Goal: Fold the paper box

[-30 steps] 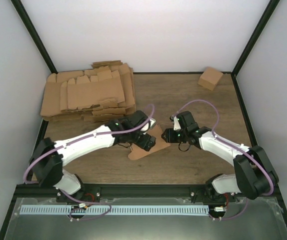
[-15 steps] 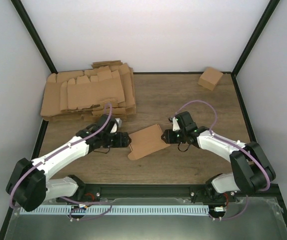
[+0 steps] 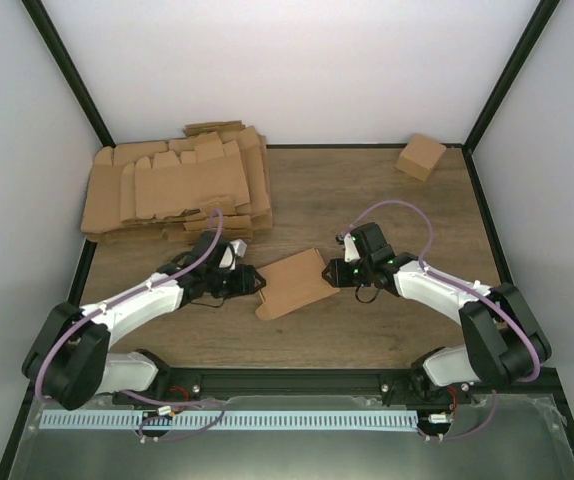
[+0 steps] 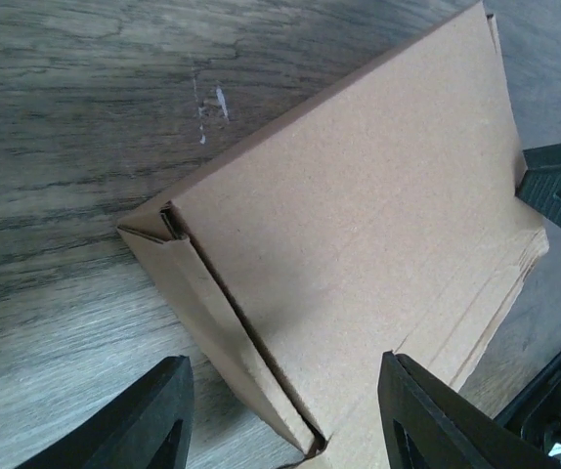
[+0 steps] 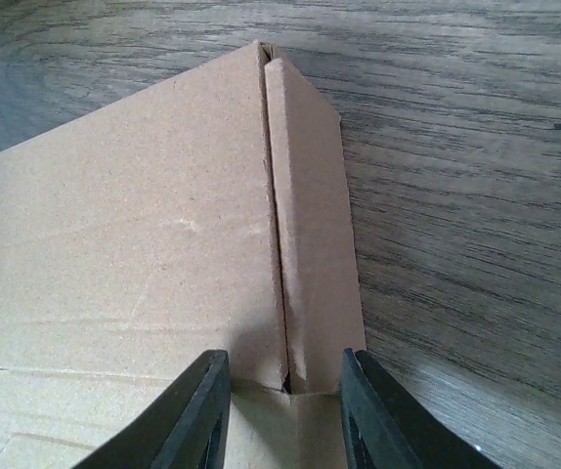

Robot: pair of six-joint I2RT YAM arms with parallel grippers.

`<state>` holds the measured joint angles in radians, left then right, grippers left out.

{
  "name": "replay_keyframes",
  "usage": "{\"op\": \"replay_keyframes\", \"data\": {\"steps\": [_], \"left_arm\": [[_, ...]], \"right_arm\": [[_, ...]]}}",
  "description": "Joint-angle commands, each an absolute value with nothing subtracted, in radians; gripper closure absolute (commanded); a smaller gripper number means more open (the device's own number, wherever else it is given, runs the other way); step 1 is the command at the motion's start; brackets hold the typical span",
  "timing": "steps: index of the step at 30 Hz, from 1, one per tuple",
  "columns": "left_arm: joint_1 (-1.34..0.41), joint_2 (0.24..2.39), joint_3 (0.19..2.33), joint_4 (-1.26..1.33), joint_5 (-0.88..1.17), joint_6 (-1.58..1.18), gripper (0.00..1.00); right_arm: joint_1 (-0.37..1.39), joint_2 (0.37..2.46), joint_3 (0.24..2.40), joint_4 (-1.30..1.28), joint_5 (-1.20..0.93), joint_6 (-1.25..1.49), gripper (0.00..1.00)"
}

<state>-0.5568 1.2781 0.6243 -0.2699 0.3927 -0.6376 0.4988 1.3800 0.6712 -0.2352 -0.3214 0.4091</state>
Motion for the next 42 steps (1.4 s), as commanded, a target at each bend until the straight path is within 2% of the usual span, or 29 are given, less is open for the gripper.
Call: {"op": "replay_keyframes", "data": {"steps": [1,11,22,36,42], "left_arm": [[-0.552,1.321,0.597,-0.171,0.457,-0.662,0.48],[-0.552,1.383,0.573,-0.143,0.459,-0.673,0.59],[-0.552,1.379,0.572,-0.163,0.444,-0.659,0.61],[-0.552,1.259,0.69,-0.35,0.332,-0.594,0.54],[-0.552,1.259,0.732,-0.358,0.29,-0.574,0.47]], "right_arm": [[0.494,1.393,0.669,-0.221,-0.33,0.394,0.66],[0.494,1.371,0.659,-0.237,-0.295,0.395,0.64],[0.494,1.261,0.662,-0.278,-0.213,0.399,0.6],[0.494,1.134,0.642,-0.329,-0.193,0.446,0.55],[0.494,1.08,0.616,-0.368,-0.231,0.488,0.51]]}}
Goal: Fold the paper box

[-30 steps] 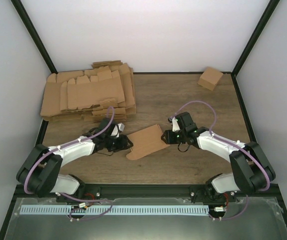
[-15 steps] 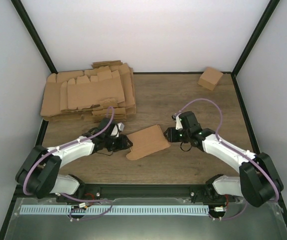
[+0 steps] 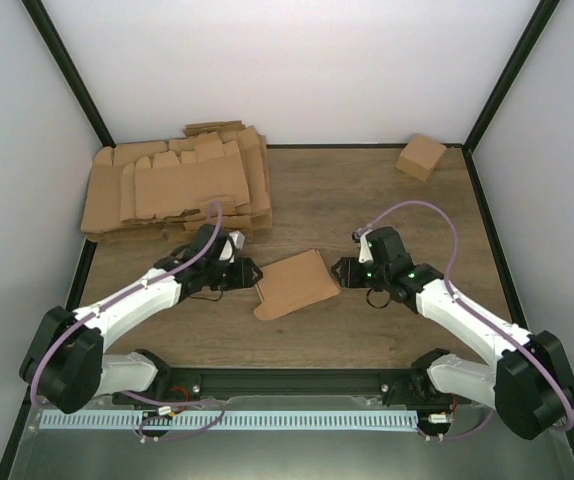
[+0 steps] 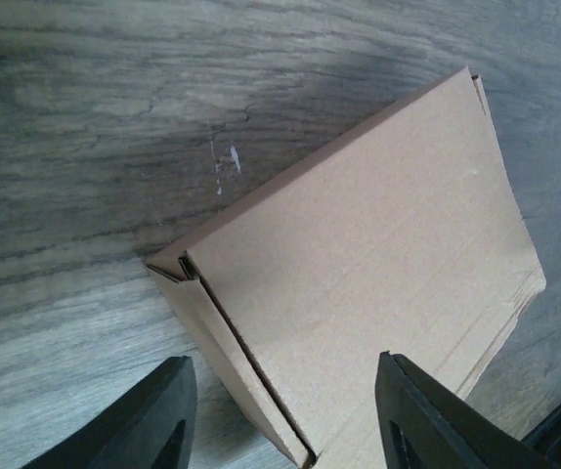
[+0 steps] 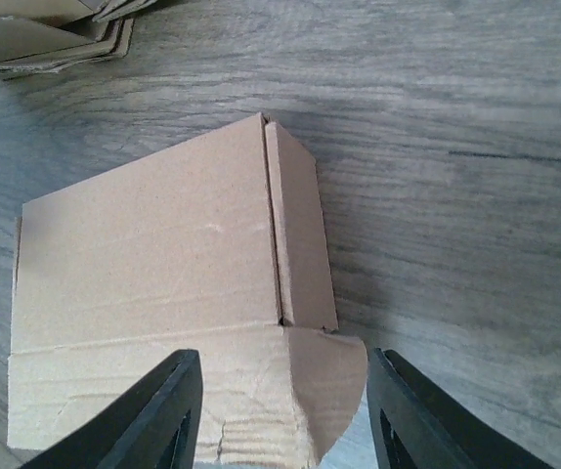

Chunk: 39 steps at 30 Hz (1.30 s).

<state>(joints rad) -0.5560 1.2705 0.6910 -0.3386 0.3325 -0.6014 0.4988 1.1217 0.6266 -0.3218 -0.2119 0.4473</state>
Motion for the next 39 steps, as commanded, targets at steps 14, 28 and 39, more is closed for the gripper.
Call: {"op": "replay_keyframes", "data": {"steps": [14,28,39], "left_arm": [[-0.551,1.413,0.864,-0.339,0.23,-0.478,0.19],[-0.551,1.559,0.888,-0.265,0.327,-0.441,0.14],[-0.55,1.582,0.864,-0.252,0.383,-0.453,0.2]], "right_arm": [[0.494,0.976,0.516,-0.347,-0.334,0.655,0.11],[0.494,1.042,0.386,-0.02,-0.567,0.845,0.0],[0.494,1.17,0.386,0.079,-0.589,0.896,0.0]]}}
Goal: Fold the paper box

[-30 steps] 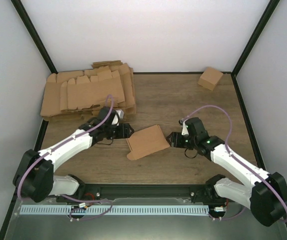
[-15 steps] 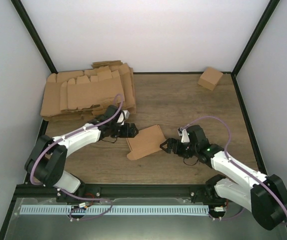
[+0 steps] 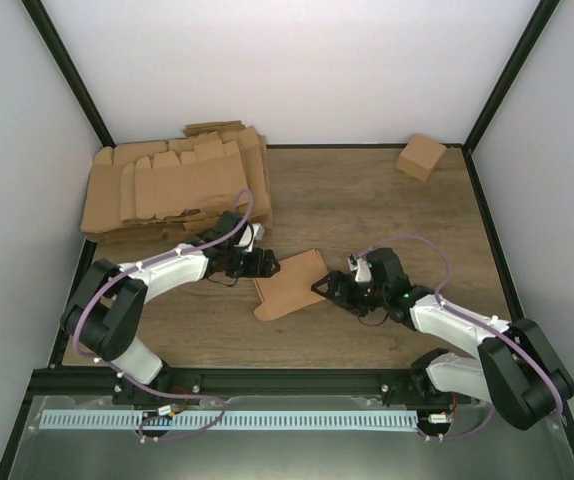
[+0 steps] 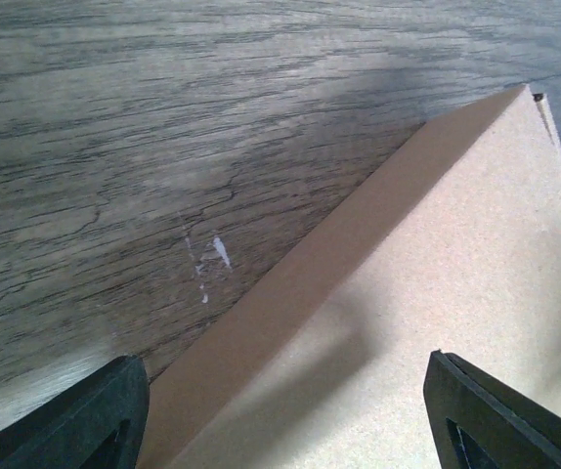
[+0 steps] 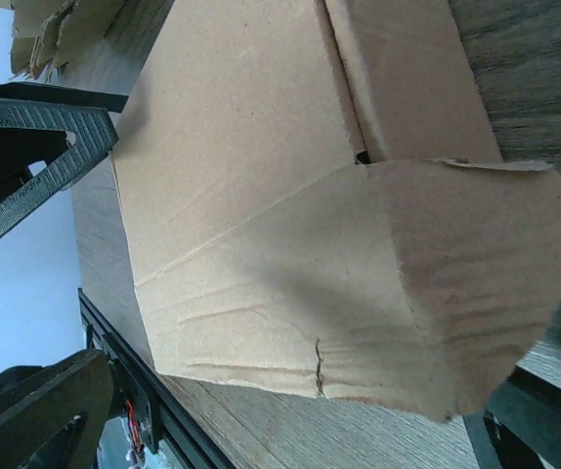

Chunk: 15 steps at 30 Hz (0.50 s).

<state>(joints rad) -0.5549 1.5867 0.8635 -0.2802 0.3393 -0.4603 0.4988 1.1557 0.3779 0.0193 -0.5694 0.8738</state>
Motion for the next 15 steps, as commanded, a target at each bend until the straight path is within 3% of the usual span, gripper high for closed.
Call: {"op": "replay_keyframes", "data": {"steps": [1,8,15], "left_arm": [[-0.55,1.576,0.856,-0.248,0.397,-0.456,0.2],[-0.562,1.511,0.749,-0.178,0.497,-0.548,0.21],[-0.651,1.393,0.661,-0.158,0.467,-0.681,0.21]], "right_arm": [[0.493,1.175,0.388,0.082,-0.585,0.892,0.0],[0.495,1.239,0.428,0.094,-0.584,0.857,0.0],[0.494,1.343,0.524,0.075,-0.556,0.774,0.0]]}}
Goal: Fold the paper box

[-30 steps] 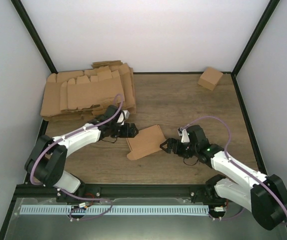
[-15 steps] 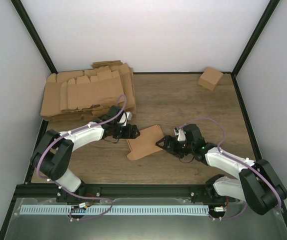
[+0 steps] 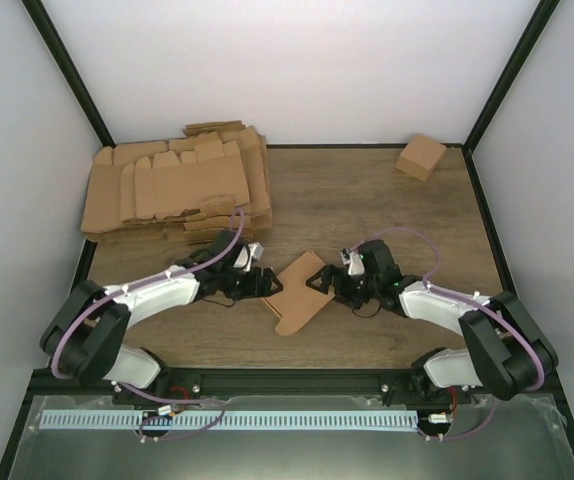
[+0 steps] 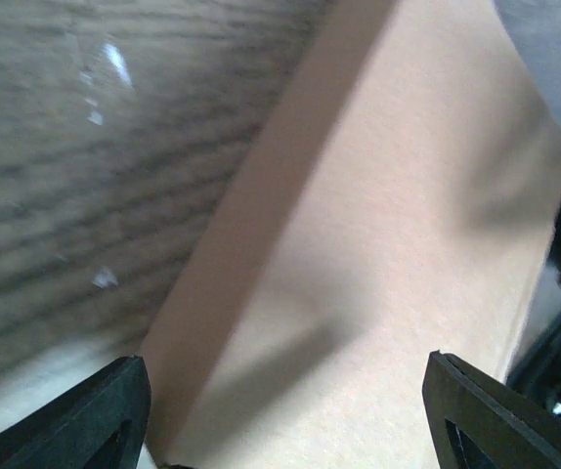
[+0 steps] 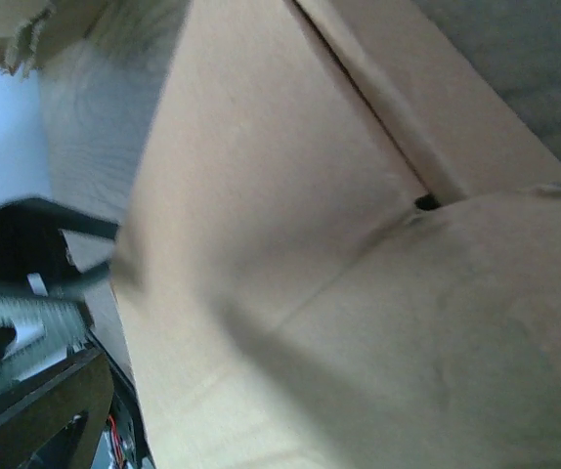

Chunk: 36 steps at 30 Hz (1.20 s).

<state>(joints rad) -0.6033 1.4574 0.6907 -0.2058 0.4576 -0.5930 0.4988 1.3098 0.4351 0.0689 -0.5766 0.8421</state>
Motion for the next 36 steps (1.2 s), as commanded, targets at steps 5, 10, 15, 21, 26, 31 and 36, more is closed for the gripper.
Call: {"op": "replay_keyframes", "data": {"steps": [5,10,15,21,26,31,36], "left_arm": [[-0.717,1.334,0.642,-0.192,0.41,-0.732,0.2],[-0.714,1.293,0.672,-0.286,0.293,-0.703,0.19],[-0.706,1.313,0.712,-0.3,0.268,-0.652,0.19],[-0.632,1.348,0.719,-0.226,0.345,-0.629,0.25],[-0.604,1.423,0.767,-0.181,0.438,-0.539,0.46],[-0.603,1.496,0.798,-0.149,0.498,-0.475,0.53],[-0.592,1.556,0.792,-0.108,0.514,-0.49,0.56]], "right_arm": [[0.493,1.401,0.588,0.021,-0.527,0.713,0.0],[0.489,1.394,0.577,-0.006,-0.517,0.696,0.0],[0.48,1.347,0.551,-0.043,-0.5,0.676,0.0],[0.461,1.283,0.519,-0.081,-0.49,0.651,0.0],[0.442,1.234,0.488,-0.075,-0.543,0.62,0.0],[0.416,1.173,0.433,-0.029,-0.618,0.617,0.0],[0.388,1.165,0.386,0.017,-0.673,0.638,0.0]]}}
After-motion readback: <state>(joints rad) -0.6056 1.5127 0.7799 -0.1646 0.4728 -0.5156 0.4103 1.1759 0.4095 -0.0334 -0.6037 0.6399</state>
